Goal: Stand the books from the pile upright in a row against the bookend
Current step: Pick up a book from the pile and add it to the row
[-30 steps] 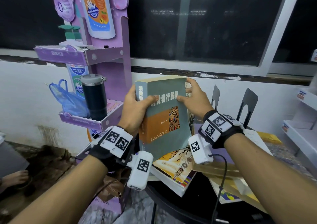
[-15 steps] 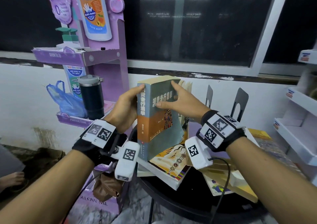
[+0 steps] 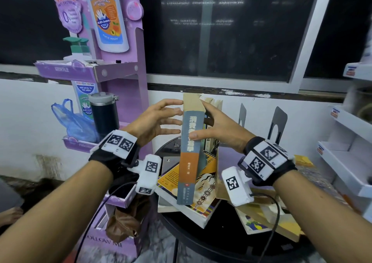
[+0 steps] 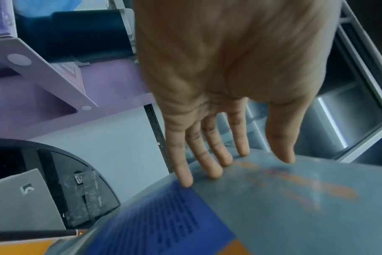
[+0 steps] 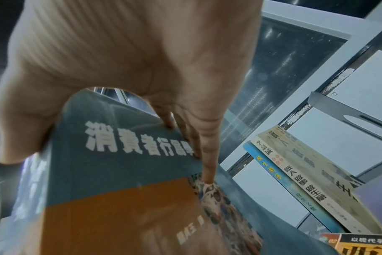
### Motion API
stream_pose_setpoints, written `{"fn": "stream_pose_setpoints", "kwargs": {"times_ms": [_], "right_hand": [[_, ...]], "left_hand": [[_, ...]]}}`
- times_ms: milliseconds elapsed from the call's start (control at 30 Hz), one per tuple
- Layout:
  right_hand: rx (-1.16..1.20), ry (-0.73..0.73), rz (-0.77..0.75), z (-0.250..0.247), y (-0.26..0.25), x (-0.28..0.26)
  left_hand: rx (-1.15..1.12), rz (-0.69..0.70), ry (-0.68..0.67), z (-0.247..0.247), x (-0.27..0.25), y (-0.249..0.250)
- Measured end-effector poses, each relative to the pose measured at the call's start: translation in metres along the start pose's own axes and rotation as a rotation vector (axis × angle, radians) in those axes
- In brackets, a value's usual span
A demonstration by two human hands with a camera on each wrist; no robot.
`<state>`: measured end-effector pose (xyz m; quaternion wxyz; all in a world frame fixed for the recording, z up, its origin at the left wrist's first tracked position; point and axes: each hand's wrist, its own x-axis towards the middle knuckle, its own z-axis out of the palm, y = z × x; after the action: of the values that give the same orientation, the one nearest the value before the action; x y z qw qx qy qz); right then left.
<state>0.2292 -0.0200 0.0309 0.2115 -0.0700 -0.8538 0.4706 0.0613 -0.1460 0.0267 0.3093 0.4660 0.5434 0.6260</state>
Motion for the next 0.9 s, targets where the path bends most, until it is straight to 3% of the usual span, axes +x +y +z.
{"fn": "stream_pose_setpoints", "kwargs": {"times_ms": [133,500,667,900], "right_hand": [[0.043,-0.005,-0.010,-0.002,0.002,0.002],[0.110,-0.082,0.000,-0.004,-0.001,0.013],[0.085,-0.155,0.013,-0.005,-0.008,0.012],[-0.024,-0.066,-0.009,-0.006,-0.028,0.002]], "left_hand": [[0.009,0.011,0.044,-0.007,0.025,-0.012],[-0.123,0.068,-0.187,-0.019,0.053,-0.028],[-0.199,0.130,-0.105,-0.025,0.054,-0.025],[-0.225,0.162,-0.041,-0.029,0.049,-0.025]]}}
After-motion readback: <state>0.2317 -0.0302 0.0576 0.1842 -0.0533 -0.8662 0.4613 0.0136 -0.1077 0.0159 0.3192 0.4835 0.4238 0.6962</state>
